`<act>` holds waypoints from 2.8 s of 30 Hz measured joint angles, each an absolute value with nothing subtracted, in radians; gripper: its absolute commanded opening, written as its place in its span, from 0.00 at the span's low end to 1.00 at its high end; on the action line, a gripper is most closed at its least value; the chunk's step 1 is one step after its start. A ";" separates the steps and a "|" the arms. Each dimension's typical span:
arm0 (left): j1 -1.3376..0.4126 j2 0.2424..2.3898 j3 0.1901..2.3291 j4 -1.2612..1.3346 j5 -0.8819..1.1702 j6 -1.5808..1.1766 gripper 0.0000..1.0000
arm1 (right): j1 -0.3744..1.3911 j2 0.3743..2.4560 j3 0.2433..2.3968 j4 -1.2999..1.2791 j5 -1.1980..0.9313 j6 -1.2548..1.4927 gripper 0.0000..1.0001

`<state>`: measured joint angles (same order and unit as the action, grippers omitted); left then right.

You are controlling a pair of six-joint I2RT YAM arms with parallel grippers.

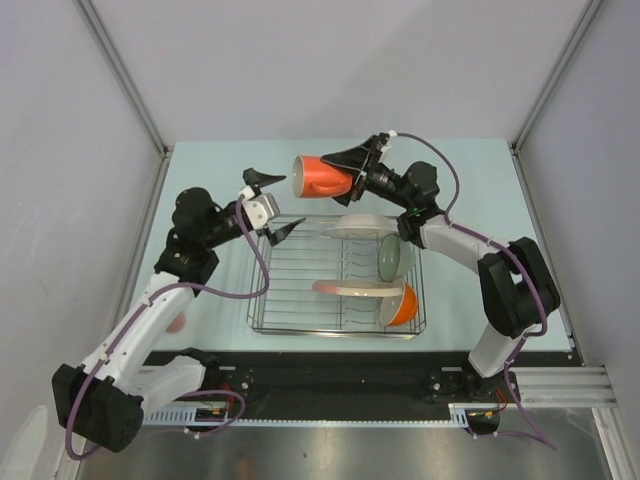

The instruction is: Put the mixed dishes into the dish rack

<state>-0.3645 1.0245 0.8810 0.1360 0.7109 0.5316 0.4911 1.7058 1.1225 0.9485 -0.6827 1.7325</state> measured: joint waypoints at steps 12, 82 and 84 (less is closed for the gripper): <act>-0.124 0.956 1.104 -0.248 0.686 0.513 1.00 | 0.518 1.674 1.305 0.276 -0.664 1.180 0.00; 0.237 1.245 1.157 -1.021 0.648 0.525 0.88 | 0.976 2.368 2.213 -0.776 0.310 0.091 0.12; 0.244 1.241 1.158 -1.043 0.645 0.545 0.89 | 0.976 2.368 2.213 -0.776 0.313 0.091 0.28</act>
